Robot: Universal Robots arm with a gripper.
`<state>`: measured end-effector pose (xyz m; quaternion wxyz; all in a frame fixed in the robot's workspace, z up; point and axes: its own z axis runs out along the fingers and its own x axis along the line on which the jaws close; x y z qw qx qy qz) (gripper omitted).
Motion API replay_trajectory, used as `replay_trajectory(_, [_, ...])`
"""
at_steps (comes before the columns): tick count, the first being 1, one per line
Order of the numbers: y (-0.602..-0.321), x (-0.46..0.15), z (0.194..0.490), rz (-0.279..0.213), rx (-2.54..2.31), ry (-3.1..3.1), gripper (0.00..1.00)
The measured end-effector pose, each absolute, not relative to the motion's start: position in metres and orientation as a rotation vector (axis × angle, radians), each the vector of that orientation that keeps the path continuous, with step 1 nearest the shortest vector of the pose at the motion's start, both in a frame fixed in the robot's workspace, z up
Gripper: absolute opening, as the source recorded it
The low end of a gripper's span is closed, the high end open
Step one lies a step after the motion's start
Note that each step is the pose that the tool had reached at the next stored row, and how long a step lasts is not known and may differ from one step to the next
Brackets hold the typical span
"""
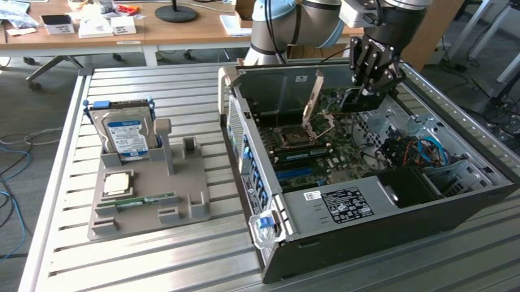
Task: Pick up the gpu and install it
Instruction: 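Insert the gpu into the slot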
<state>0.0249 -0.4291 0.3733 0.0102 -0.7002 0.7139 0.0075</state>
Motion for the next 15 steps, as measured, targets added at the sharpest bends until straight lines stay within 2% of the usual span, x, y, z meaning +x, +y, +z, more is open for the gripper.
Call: replay_trajectory(15, [-0.4338,0.0172,0.3646,0.023,-2.186,2.229,0.27])
